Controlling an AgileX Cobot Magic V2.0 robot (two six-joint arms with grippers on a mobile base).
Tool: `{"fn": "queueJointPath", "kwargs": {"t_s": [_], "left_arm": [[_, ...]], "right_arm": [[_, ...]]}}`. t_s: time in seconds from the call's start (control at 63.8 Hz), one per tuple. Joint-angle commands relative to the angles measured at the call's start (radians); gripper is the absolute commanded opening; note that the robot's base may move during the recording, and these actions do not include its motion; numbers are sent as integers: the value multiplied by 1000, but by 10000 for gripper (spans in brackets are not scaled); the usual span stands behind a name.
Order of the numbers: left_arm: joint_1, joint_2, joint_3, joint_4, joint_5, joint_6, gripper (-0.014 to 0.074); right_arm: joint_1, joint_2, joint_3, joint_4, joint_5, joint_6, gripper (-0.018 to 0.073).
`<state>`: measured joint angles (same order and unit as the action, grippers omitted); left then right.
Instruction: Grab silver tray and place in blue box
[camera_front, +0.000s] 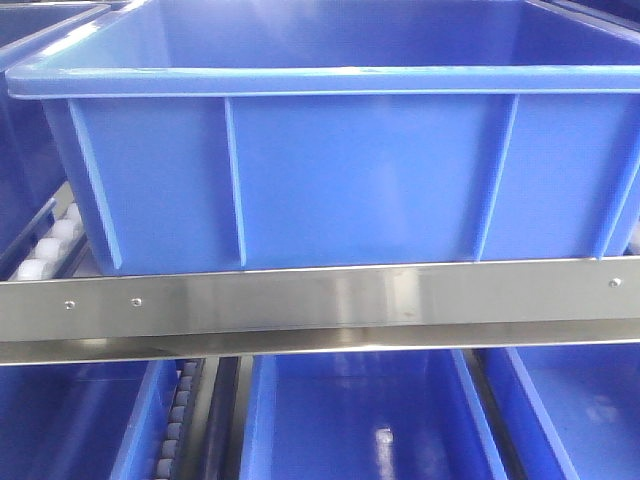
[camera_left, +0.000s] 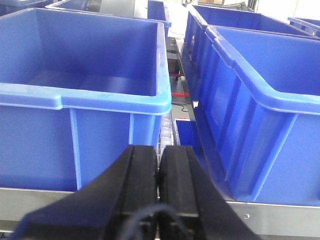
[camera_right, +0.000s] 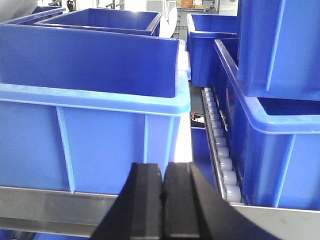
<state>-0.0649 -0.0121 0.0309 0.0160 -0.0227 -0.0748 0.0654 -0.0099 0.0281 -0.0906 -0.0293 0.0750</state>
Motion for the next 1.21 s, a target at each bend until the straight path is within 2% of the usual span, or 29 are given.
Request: {"fn": "queueJointPath", "kwargs": {"t_s": [0.0,0.345,0.47,0.58,1.192], "left_arm": [[1,-16,17,-8,-91,0,-7],[1,-16,17,-8,-100,0,-8],[1,-16,17,27,-99,2,-8],[1,-16,17,22,-99,82,-10],[1,-16,17,22,-100,81,-10]], "right_arm": [[-9,-21,-18,-14,-95,-7,52],[-9,-21,-18,-14,-95,-7,52],[-9,-21,-18,-14,-95,-7,52],[-9,-21,-18,-14,-95,-7,52],[-9,-21,-18,-14,-95,-7,52]]}}
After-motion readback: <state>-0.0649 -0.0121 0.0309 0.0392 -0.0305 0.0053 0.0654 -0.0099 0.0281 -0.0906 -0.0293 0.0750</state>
